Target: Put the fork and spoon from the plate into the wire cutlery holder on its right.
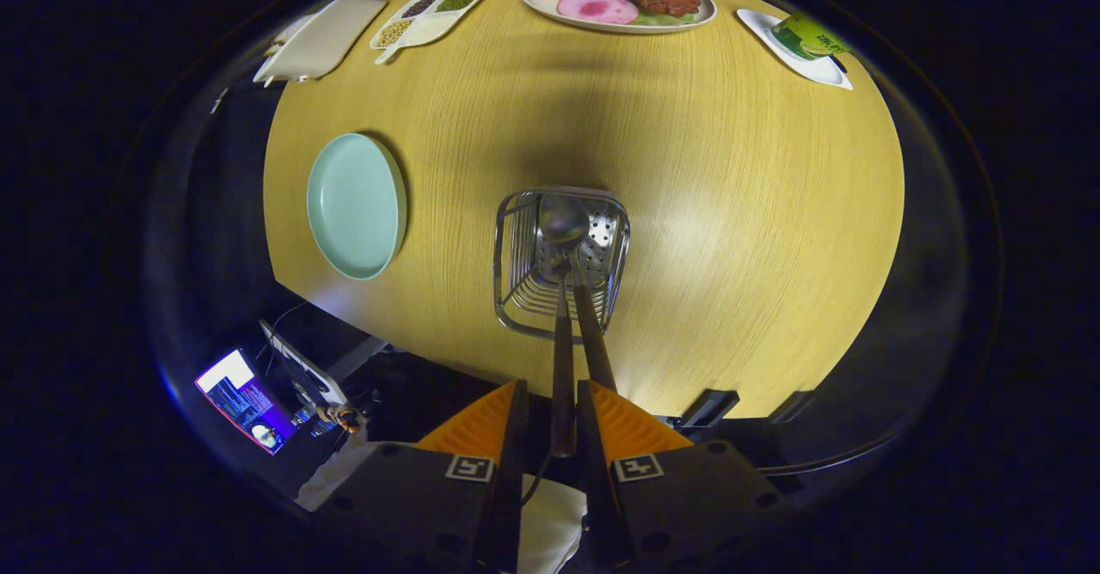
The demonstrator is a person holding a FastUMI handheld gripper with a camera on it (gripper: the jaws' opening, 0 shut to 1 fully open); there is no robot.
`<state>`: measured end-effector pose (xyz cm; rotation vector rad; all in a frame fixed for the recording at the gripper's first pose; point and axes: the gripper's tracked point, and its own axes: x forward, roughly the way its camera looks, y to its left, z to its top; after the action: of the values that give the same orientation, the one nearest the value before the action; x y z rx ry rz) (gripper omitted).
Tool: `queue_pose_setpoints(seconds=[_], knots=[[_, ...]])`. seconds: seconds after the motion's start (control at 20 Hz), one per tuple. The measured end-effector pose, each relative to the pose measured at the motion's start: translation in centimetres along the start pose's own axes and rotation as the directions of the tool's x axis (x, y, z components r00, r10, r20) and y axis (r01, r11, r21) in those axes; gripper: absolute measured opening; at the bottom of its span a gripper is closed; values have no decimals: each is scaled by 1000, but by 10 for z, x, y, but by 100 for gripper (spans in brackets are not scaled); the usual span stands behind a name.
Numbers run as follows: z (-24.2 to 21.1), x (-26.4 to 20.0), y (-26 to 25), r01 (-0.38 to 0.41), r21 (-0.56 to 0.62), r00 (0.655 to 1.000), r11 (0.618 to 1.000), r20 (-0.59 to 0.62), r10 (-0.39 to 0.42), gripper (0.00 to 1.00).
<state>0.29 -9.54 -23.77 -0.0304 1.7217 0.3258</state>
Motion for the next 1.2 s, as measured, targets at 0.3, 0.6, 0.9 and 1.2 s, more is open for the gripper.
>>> queue_pose_setpoints(seconds=[0.3,0.6,0.9,1.2], knots=[[-9,-29,12,-21,-54,986,998,161,30,97],[-9,-90,59,-129,-88,875,988,459,156,99],[12,-167,92,-76,-134,582,988,799,153,99],[28,-240,98,21,-56,236,998,971,49,99]])
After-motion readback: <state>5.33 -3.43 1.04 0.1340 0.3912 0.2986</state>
